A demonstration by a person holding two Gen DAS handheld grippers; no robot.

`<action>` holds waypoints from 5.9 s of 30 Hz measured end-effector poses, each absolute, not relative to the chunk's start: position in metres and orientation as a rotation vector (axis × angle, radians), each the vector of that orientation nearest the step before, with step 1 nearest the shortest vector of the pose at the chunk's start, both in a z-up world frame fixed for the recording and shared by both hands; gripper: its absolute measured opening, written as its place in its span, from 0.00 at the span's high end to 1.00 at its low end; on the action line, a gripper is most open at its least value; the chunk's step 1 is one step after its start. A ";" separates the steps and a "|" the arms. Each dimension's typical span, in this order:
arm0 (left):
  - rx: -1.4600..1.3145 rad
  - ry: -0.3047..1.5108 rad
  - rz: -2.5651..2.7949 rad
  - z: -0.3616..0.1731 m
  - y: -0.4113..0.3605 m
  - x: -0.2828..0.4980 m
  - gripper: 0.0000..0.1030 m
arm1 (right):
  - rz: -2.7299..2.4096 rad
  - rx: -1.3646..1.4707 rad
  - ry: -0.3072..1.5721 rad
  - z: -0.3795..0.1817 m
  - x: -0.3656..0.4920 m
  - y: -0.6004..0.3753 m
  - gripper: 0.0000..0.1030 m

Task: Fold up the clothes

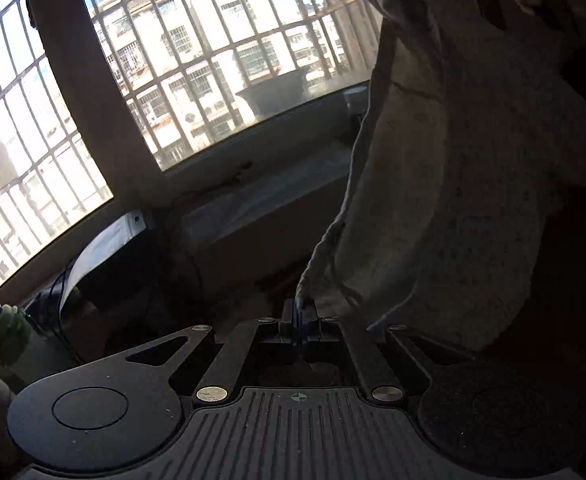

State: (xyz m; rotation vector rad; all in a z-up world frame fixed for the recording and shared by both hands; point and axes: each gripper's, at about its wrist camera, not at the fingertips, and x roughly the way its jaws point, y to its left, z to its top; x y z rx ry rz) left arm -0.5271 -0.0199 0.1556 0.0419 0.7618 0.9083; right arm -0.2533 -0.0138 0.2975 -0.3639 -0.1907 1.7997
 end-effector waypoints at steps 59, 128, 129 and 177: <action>-0.331 0.570 0.593 0.018 0.044 -0.381 0.43 | 1.494 -0.412 0.527 0.041 0.081 -0.213 0.54; 0.089 0.520 0.303 0.041 -0.095 -0.099 0.66 | 1.334 -0.262 0.123 0.196 0.069 -0.086 0.91; 0.092 0.509 0.311 0.043 -0.097 -0.100 0.66 | 1.334 -0.262 0.123 0.196 0.069 -0.086 0.91; -0.087 0.582 -0.009 0.064 -0.161 -0.055 0.91 | 1.263 -0.405 0.201 0.149 0.049 -0.064 0.77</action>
